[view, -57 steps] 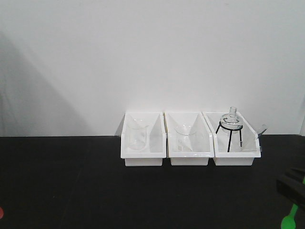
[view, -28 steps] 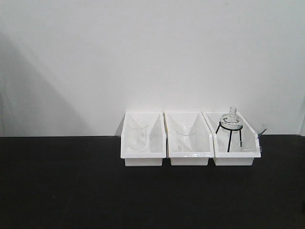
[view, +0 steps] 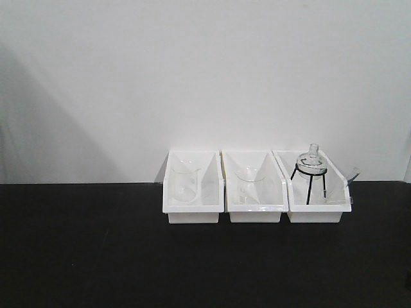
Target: Sort red and green spoons into left cabinet
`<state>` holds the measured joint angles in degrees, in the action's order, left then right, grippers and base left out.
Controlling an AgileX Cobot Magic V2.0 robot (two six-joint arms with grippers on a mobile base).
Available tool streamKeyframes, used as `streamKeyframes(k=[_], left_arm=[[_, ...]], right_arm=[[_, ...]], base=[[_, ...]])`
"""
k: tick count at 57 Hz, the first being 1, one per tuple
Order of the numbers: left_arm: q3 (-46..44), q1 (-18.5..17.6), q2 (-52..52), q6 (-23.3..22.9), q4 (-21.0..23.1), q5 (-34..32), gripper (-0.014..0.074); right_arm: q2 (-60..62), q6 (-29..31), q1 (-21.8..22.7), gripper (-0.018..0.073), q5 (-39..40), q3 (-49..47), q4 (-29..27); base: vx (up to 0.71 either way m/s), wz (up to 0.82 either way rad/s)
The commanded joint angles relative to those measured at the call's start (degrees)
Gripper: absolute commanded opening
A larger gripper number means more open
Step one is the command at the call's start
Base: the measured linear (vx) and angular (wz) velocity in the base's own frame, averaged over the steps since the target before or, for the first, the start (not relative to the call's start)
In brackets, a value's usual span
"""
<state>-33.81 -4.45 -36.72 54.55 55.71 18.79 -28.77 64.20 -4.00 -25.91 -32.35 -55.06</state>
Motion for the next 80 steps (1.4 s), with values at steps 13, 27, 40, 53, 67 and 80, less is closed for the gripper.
streamKeyframes(k=[13,27,40,53,67,80], left_arm=[[-1.6,0.0,0.1,-0.5,1.4,-2.3,-0.0001],[-1.6,0.0,0.1,-0.5,1.4,-2.4,-0.0001],[-1.6,0.0,0.1,-0.5,1.4,-2.6,-0.0001],[-1.6,0.0,0.1,-0.5,1.4,-2.7,-0.0001],[-1.6,0.0,0.1,-0.5,1.4,-2.7,-0.0001],[-1.6,0.0,0.1,-0.5,1.4,-2.7,-0.0001]], right_arm=[[-0.2,0.0,0.2,-0.0003,2.5,-1.5,-1.8],[-0.2,0.0,0.2,-0.0003,2.6,-1.5,-1.8],[-0.2,0.0,0.2,-0.0003,2.6,-1.5,-1.8],[-0.2,0.0,0.2,-0.0003,2.6,-1.5,-1.8],[-0.2,0.0,0.2,-0.0003,2.6,-1.5,-1.8],[-0.2,0.0,0.2,-0.0003,2.6,-1.5,-1.8]], base=[[0.0,0.0],[-0.02,0.04],[-0.06,0.22],[-0.1,0.41],[-0.12,0.48],[-0.11,0.44]])
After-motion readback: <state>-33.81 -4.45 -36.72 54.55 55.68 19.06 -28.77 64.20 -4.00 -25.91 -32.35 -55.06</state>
